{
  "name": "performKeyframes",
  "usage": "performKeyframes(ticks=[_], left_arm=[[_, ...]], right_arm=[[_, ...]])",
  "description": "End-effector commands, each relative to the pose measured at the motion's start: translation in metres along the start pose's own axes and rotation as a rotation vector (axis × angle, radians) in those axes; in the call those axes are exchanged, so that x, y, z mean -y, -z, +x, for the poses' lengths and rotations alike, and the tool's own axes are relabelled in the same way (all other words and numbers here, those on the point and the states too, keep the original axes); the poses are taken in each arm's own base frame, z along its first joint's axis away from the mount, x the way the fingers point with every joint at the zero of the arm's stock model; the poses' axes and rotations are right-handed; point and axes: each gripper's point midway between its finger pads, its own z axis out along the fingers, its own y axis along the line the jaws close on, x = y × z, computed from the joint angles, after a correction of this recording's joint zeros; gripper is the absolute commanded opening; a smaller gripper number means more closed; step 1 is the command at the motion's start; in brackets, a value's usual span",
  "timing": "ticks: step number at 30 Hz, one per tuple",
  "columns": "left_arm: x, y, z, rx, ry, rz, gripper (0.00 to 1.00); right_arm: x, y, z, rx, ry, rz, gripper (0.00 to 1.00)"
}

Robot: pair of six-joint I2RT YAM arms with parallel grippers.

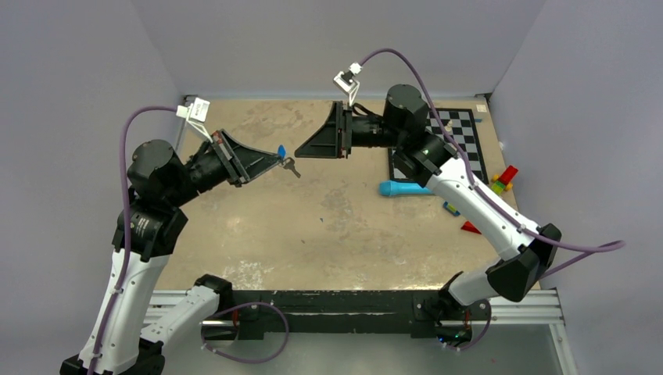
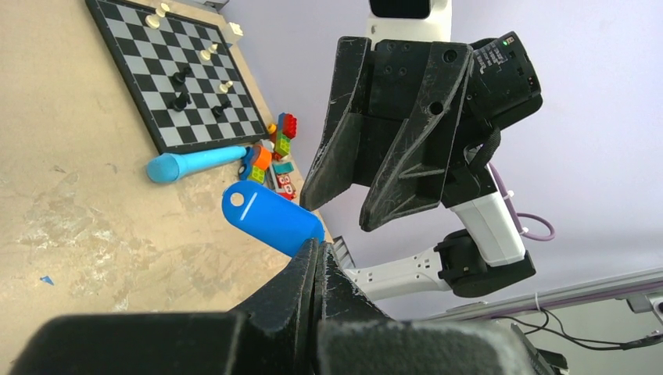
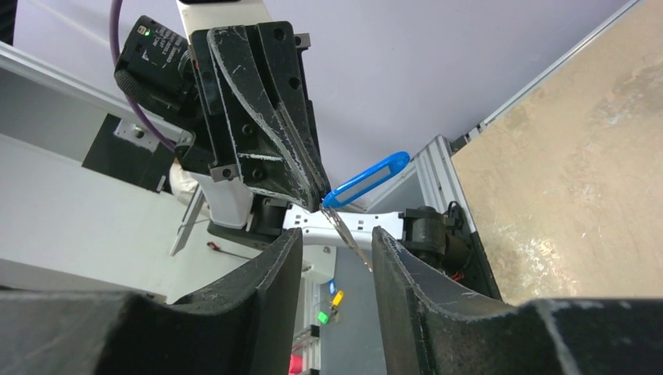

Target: Remove the keys from the keyring

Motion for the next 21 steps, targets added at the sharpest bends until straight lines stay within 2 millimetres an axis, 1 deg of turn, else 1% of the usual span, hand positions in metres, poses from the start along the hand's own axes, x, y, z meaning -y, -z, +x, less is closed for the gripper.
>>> performKeyframes(ticks=[1,4,9,13,16,21], left_arm=[[0.021,0.006,-0.009,0.03,-0.013,0.049,0.0],[0.021,0.005,-0.009,0.031,-0.003,0.05,0.0],[0.022,0.004,-0.011,0.036,0.009,0.056,0.0],[0.023,0.002,-0.012,0.038,0.021,0.065,0.0],[0.022,0.001,-0.012,0.039,0.028,0.065,0.0],[0.022,0.0,-0.013,0.043,0.039,0.07,0.0]], right_arm=[[-0.016,0.011,-0.001,0.008,0.058,-0.033,0.41],[-0.013,0.007,0.0,-0.004,0.047,-0.042,0.39],[-0.022,0.005,-0.001,-0.007,0.061,-0.091,0.38],[-0.024,0.001,0.004,-0.037,0.064,-0.105,0.36],[-0.026,-0.003,0.007,-0.054,0.065,-0.118,0.33],[-0.027,-0.008,0.01,-0.068,0.065,-0.128,0.29]])
